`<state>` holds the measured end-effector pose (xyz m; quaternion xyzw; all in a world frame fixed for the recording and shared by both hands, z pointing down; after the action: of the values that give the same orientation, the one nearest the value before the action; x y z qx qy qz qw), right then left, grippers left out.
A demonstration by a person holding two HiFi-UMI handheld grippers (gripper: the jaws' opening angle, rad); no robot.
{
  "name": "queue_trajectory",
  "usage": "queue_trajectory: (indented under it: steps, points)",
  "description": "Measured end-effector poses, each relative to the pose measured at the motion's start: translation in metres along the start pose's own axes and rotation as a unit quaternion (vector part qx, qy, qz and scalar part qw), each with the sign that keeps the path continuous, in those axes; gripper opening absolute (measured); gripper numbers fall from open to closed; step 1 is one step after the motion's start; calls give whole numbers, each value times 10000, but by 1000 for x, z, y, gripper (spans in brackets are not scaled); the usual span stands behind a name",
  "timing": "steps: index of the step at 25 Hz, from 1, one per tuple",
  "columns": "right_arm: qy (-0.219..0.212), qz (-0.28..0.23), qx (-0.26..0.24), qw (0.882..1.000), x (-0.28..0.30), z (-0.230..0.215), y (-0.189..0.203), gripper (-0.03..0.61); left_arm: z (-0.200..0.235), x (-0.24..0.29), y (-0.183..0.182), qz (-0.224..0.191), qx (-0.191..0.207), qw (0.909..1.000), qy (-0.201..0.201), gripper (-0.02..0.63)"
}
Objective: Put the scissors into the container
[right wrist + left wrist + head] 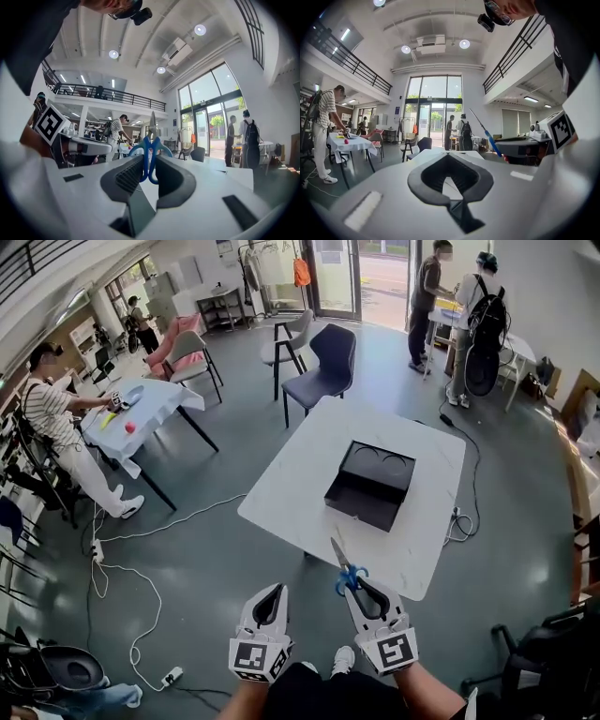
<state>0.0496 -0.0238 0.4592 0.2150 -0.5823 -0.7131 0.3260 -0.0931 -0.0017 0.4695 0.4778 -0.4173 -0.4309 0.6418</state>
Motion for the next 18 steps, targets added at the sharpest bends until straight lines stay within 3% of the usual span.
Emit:
queue_trajectory:
  steps: [8,18]
  points:
    - [-5,-118,-290,9995,32,-28,5,86,13,37,-2,0,-43,10000,15,8]
    - [345,198,-38,9992,101,-71,11,86,56,101,-23,64,47,9991,410,9]
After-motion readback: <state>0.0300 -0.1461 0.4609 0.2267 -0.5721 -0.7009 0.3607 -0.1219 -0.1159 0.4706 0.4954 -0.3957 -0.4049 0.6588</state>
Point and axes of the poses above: the fingertips, and each gripper's own axes: x forward along the fingers, z to its left, y out of its underside, the point moved 1 cm from there along -x, backward along the fingers, and after that the axes turned 10 degrees about -x, right-handed, at the moved point
